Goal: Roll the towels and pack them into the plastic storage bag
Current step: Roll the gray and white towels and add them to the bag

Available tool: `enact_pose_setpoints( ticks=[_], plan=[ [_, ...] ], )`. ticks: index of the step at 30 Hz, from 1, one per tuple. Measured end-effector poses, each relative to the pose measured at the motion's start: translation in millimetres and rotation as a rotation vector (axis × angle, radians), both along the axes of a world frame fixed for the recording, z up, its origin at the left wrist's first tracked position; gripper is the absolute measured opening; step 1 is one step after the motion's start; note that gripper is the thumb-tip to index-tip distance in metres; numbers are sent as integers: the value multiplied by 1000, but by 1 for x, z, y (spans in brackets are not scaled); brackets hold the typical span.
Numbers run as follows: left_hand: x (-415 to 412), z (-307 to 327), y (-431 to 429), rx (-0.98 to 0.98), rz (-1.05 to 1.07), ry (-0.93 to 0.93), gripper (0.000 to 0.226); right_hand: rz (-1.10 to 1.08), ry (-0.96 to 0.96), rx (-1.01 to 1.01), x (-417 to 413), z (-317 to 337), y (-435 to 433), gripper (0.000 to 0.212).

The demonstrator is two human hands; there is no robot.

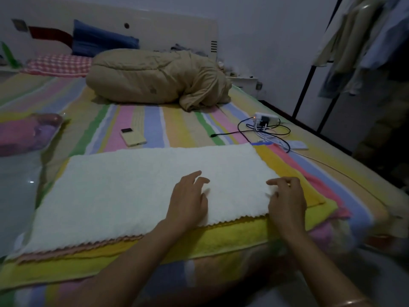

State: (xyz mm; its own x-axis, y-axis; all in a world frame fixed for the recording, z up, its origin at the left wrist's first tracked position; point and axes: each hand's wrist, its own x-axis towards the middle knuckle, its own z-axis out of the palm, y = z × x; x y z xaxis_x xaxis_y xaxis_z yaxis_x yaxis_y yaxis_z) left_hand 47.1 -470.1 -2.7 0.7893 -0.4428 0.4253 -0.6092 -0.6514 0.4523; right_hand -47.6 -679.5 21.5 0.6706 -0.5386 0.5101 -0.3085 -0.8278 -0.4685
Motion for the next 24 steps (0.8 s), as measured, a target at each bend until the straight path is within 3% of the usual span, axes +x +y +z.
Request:
enact_pose_setpoints(
  ticks=[3,6,9,11,13,18,22,24],
  plan=[
    [-2,20,8,-274,62,301,27,211,-140,-63,13,16,35,39],
    [7,43,28,-721,182,925,23,501,-176,-2,30,31,94,40],
    [13,55,65,-820,249,1171,18,845,-142,152,39,39,150,28],
    [17,56,92,-842,276,1187,20,1013,-55,251,46,37,171,21],
    [22,52,109,-865,328,1199,33,1029,-6,257,55,31,169,23],
    [36,44,125,-544,500,1142,76,717,220,-40,108,14,131,56],
    [44,33,135,-292,368,905,71,631,399,-238,150,7,115,69],
    [41,25,139,-255,320,829,50,618,367,-292,168,3,115,59]
  ],
)
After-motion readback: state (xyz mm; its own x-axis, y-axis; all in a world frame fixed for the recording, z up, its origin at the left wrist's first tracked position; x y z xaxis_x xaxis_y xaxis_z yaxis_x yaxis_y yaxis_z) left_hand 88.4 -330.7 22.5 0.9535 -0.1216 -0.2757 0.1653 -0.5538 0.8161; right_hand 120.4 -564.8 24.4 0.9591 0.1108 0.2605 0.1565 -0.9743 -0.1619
